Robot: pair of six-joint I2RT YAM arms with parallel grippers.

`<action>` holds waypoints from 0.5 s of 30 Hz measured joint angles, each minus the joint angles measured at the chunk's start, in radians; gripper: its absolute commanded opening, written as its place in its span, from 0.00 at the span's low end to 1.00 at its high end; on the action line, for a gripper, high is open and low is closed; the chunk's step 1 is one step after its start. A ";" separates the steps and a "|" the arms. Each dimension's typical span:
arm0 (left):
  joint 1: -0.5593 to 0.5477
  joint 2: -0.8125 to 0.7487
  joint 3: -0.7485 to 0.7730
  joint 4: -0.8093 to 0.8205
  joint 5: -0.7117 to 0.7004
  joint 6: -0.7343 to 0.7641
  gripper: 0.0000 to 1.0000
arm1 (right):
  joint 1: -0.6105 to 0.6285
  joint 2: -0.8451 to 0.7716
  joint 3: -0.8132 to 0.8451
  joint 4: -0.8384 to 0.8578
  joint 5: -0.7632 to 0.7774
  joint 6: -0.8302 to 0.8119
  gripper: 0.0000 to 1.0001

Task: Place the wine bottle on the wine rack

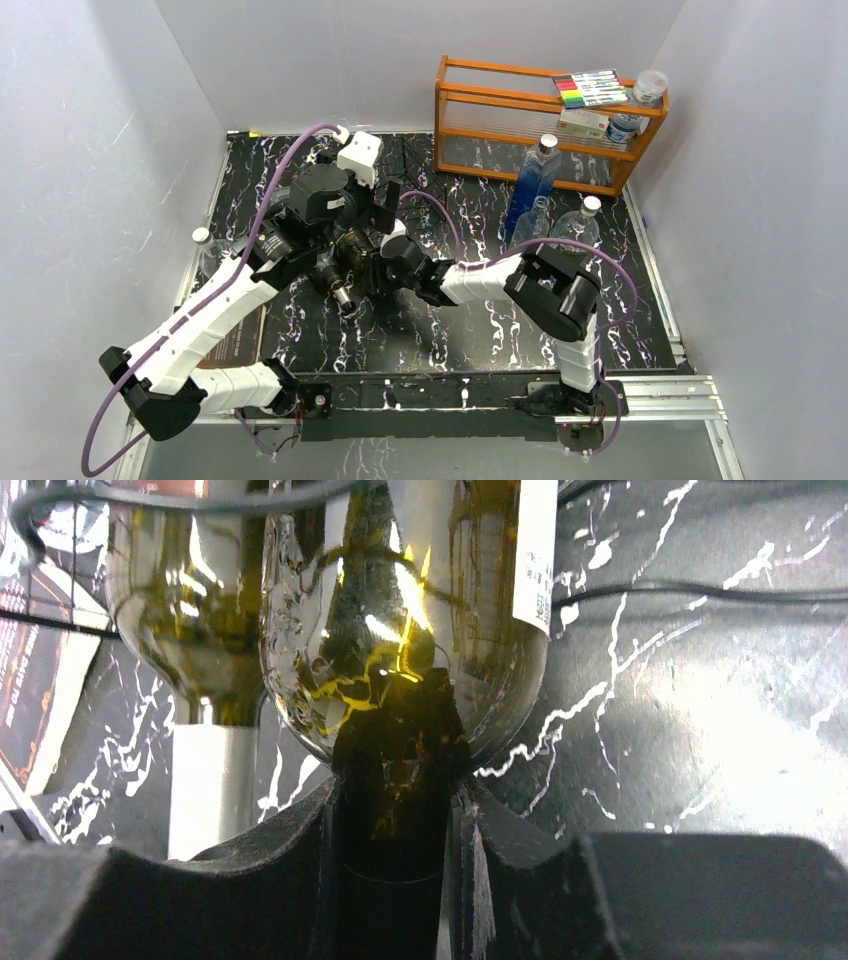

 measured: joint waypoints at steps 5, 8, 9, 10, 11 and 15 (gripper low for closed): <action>0.000 0.000 0.000 0.000 0.008 -0.018 0.98 | -0.001 0.038 0.074 -0.028 0.021 -0.002 0.18; 0.000 0.000 0.000 -0.001 0.014 -0.025 0.98 | -0.001 0.059 0.103 -0.041 0.027 -0.001 0.23; 0.000 0.000 0.000 0.000 0.017 -0.027 0.98 | -0.001 0.069 0.115 -0.049 0.029 -0.002 0.25; 0.000 0.000 0.000 0.000 0.022 -0.030 0.98 | -0.001 0.076 0.127 -0.054 0.036 -0.002 0.28; 0.000 0.000 -0.001 0.000 0.024 -0.033 0.98 | -0.002 0.078 0.135 -0.067 0.036 -0.002 0.31; 0.000 0.000 -0.004 0.000 0.029 -0.042 0.98 | -0.002 0.078 0.142 -0.084 0.044 -0.003 0.44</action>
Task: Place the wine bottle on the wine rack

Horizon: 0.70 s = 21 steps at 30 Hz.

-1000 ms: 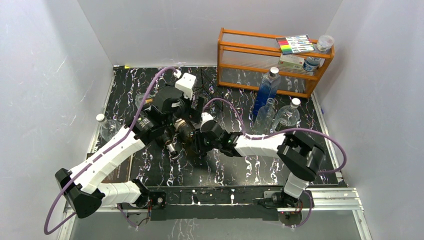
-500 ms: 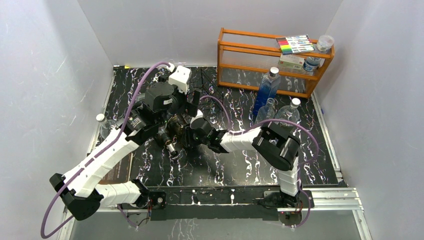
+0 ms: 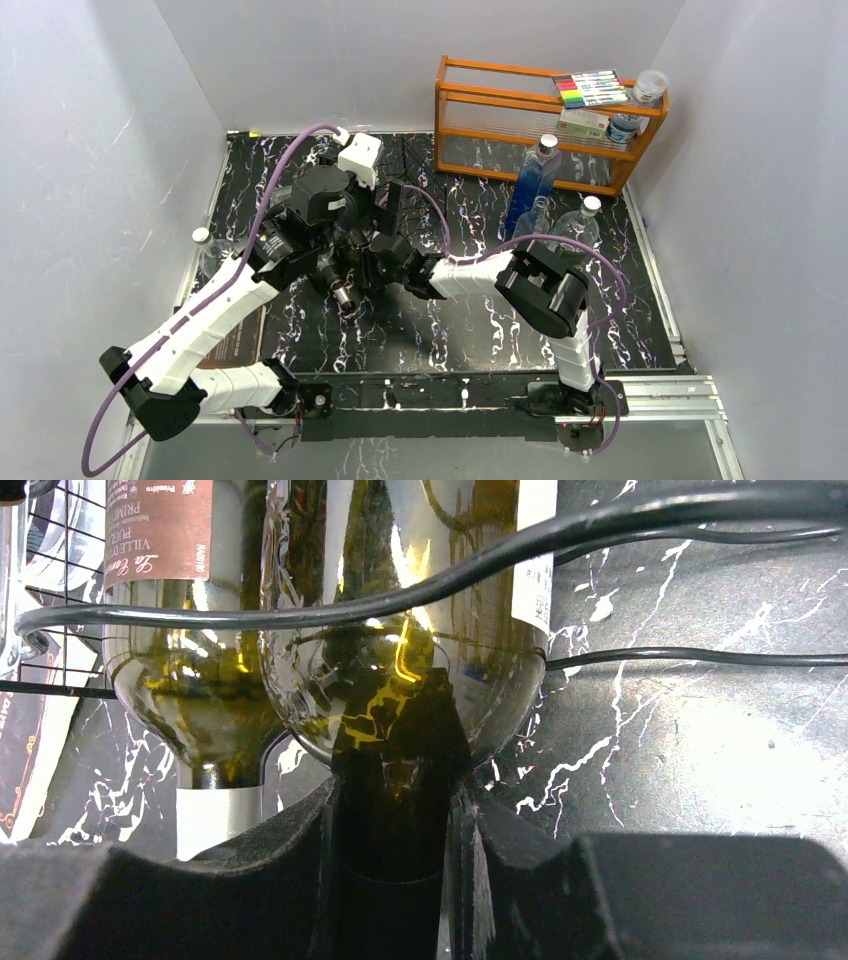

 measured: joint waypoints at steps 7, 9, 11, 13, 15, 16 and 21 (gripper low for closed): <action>0.000 -0.001 -0.019 -0.014 0.012 -0.004 0.98 | -0.005 0.000 0.016 -0.010 -0.010 -0.008 0.63; 0.000 -0.001 -0.019 -0.019 0.018 0.001 0.98 | -0.007 0.000 0.022 -0.022 -0.019 -0.006 0.72; 0.000 -0.001 -0.018 -0.023 0.018 0.010 0.98 | -0.011 0.000 0.025 -0.029 -0.026 -0.001 0.78; 0.000 -0.001 -0.014 -0.028 0.018 0.021 0.98 | -0.013 0.000 0.026 -0.032 -0.029 0.000 0.82; 0.000 0.000 -0.007 -0.031 0.017 0.030 0.98 | -0.016 0.000 0.026 -0.033 -0.033 0.000 0.86; 0.000 0.000 -0.004 -0.032 0.017 0.037 0.98 | -0.017 0.000 0.026 -0.033 -0.036 0.001 0.87; 0.000 -0.002 0.018 -0.035 0.016 0.061 0.98 | -0.017 -0.006 0.025 -0.034 -0.048 0.001 0.96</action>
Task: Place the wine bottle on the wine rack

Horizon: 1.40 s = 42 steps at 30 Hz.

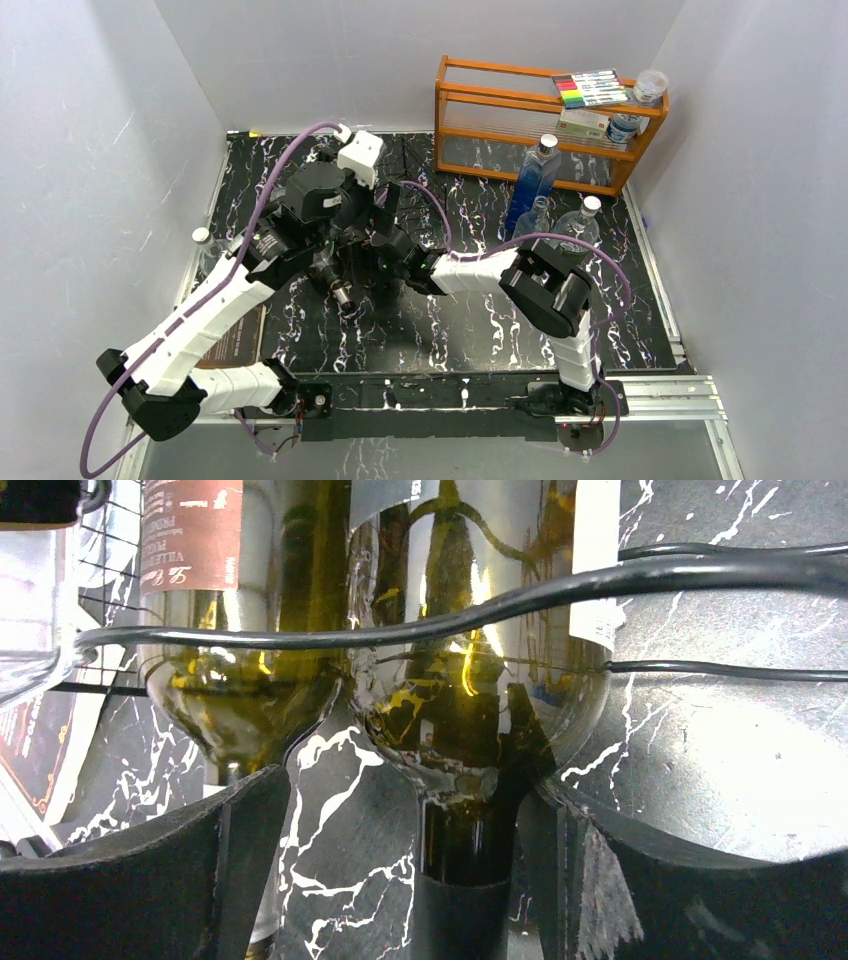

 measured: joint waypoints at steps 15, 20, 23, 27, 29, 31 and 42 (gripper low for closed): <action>0.000 -0.016 0.174 0.013 0.033 0.021 0.98 | -0.003 -0.294 -0.076 -0.003 0.022 0.003 0.98; 0.000 -0.023 0.177 -0.001 0.060 0.019 0.98 | -0.011 -0.414 -0.105 -0.039 0.061 -0.005 0.96; 0.000 -0.026 0.201 -0.016 0.091 0.018 0.98 | -0.024 -0.486 -0.121 -0.089 0.113 -0.033 0.95; 0.000 -0.047 0.242 -0.026 0.180 0.013 0.98 | -0.062 -0.605 -0.134 -0.228 0.217 -0.111 0.95; 0.000 -0.071 0.254 -0.024 0.235 0.011 0.98 | -0.096 -0.669 -0.132 -0.307 0.272 -0.153 0.95; 0.000 -0.099 0.255 -0.019 0.283 0.011 0.98 | -0.140 -0.727 -0.127 -0.386 0.324 -0.187 0.95; 0.000 -0.165 0.157 0.027 0.378 -0.029 0.98 | -0.335 -0.875 0.134 -0.752 0.623 -0.303 0.94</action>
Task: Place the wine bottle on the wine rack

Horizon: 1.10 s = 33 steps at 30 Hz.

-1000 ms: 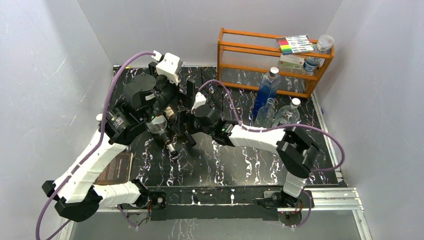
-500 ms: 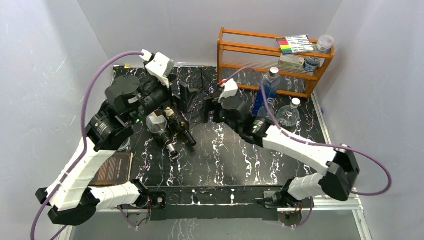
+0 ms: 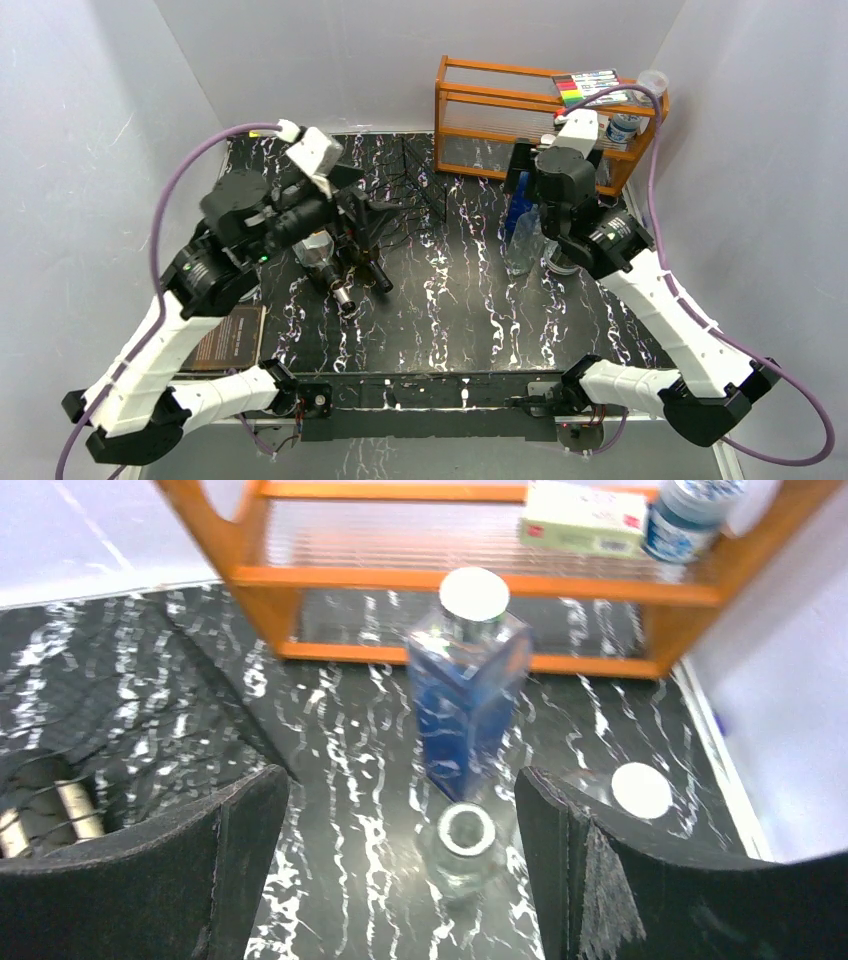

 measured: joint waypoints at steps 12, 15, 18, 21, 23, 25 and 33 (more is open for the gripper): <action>0.000 0.172 -0.169 -0.019 -0.031 -0.186 0.98 | -0.097 0.013 -0.061 -0.251 -0.076 0.104 0.93; 0.000 0.185 -0.189 -0.013 -0.042 -0.224 0.98 | -0.123 0.013 -0.092 -0.265 -0.113 0.111 0.89; 0.000 0.212 -0.189 0.006 -0.058 -0.252 0.98 | -0.159 0.014 -0.119 -0.262 -0.145 0.115 0.84; 0.000 0.253 -0.189 0.035 -0.067 -0.270 0.98 | -0.194 0.015 -0.142 -0.254 -0.179 0.113 0.79; 0.000 0.283 -0.189 0.059 -0.066 -0.274 0.98 | -0.213 0.014 -0.161 -0.235 -0.204 0.106 0.77; 0.000 0.324 -0.189 0.089 -0.062 -0.274 0.98 | -0.224 0.013 -0.180 -0.214 -0.223 0.099 0.73; 0.000 0.460 -0.189 0.172 -0.047 -0.293 0.98 | -0.242 0.002 -0.206 -0.156 -0.288 0.067 0.62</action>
